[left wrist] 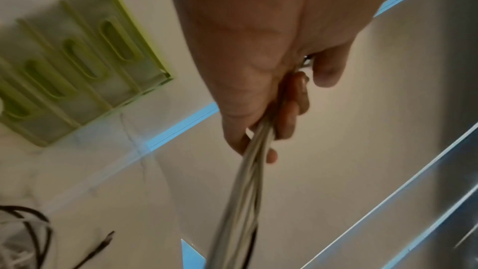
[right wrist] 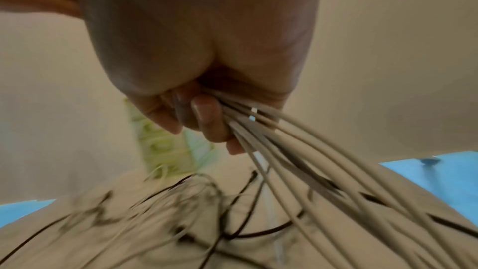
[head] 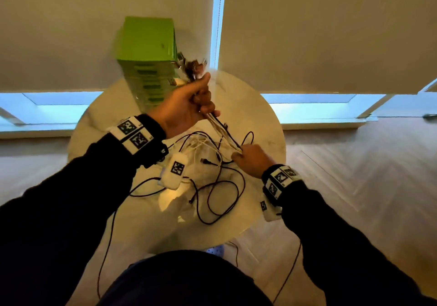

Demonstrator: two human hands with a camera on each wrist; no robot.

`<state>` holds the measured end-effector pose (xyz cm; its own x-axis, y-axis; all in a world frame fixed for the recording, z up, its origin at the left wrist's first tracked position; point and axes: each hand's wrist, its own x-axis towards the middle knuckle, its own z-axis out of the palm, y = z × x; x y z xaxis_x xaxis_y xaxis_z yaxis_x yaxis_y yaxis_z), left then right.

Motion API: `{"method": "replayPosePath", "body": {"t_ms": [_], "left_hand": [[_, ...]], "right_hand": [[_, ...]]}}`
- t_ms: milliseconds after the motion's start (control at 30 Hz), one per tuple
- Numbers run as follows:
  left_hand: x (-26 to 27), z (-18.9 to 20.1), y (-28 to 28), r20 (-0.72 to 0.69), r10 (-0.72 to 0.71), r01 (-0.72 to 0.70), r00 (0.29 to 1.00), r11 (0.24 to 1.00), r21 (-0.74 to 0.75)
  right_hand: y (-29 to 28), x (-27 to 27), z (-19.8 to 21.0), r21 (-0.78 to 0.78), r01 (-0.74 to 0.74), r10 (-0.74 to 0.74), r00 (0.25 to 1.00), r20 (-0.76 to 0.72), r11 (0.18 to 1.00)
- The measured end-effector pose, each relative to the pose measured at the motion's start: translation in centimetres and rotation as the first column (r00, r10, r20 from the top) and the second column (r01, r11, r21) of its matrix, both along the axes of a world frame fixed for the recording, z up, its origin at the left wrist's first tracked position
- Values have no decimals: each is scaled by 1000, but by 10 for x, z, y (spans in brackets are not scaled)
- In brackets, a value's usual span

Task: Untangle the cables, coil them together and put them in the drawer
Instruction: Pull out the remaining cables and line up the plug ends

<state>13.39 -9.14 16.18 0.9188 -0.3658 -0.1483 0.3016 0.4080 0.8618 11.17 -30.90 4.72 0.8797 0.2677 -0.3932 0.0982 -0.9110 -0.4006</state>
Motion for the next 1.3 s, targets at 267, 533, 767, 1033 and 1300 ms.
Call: {"method": "replayPosePath", "body": {"t_ms": [267, 533, 767, 1033, 1300], "left_hand": [[-22, -31, 32, -69, 368, -356, 927, 924, 138], [-26, -53, 81, -83, 464, -438, 882, 872, 218], [-36, -86, 91, -144, 450, -407, 882, 879, 249], [-35, -103, 98, -167, 441, -378, 882, 873, 308], [-24, -104, 92, -198, 451, -388, 870, 875, 290]], "right_hand": [[99, -45, -19, 34, -470, 468, 864, -185, 882], [85, 3, 6, 546, -98, 245, 948, -202, 832], [87, 43, -73, -35, -82, 77, 988, -135, 996], [121, 29, -94, 110, -252, 269, 945, -186, 961], [85, 81, -46, 375, 55, -82, 995, 55, 926]]}}
